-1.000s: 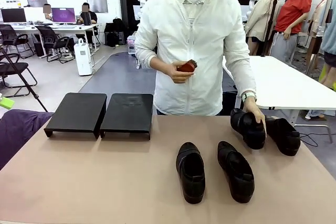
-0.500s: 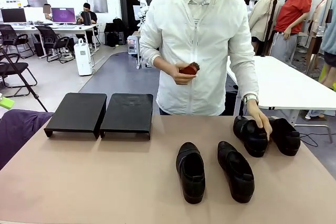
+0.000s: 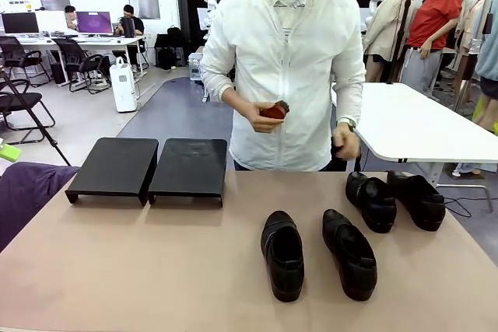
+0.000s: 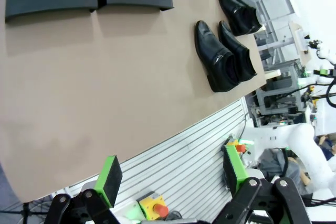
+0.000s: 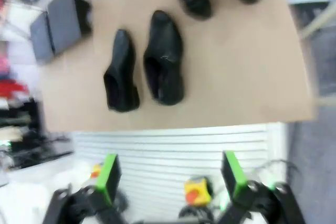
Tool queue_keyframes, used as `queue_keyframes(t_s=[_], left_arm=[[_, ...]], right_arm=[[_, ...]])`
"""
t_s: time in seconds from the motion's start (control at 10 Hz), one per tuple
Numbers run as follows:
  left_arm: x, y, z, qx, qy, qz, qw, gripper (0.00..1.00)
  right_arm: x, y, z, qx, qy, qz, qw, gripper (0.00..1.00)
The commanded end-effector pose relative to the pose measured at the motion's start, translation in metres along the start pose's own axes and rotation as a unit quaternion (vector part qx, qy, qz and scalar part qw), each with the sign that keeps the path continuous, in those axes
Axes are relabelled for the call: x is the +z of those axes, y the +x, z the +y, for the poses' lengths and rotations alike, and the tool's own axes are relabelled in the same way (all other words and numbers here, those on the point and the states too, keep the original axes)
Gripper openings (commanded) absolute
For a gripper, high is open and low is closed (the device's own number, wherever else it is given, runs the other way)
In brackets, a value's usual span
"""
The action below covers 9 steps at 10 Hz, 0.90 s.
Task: Organize the shoes by placing them on the stand.
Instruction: Pick up one Shoe and place it in the middle of the table.
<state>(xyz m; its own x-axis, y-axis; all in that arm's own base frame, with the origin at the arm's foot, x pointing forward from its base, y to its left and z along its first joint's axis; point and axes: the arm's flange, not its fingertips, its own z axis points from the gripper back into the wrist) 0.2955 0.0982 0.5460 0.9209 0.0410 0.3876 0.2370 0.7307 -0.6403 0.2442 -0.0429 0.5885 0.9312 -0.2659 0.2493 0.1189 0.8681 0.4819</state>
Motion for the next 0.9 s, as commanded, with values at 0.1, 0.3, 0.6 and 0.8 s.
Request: queue_keyframes(t_s=[0.1, 0.3, 0.6, 0.8], left_arm=[[0.001, 0.0, 0.0, -0.008, -0.01, -0.003, 1.0, 1.0], [0.001, 0.0, 0.0, -0.008, -0.01, -0.003, 1.0, 1.0], [0.001, 0.0, 0.0, -0.008, -0.01, -0.003, 1.0, 1.0], [0.001, 0.0, 0.0, -0.008, -0.01, -0.003, 1.0, 1.0]], right_arm=[[-0.092, 0.015, 0.092, 0.044, -0.05, 0.039, 0.997, 1.0], [-0.165, 0.011, 0.141, 0.08, -0.081, 0.069, 0.991, 1.0], [-0.213, -0.009, 0.173, 0.141, -0.056, 0.159, 0.976, 1.0], [-0.21, -0.016, 0.161, 0.111, -0.081, 0.106, 0.985, 1.0]])
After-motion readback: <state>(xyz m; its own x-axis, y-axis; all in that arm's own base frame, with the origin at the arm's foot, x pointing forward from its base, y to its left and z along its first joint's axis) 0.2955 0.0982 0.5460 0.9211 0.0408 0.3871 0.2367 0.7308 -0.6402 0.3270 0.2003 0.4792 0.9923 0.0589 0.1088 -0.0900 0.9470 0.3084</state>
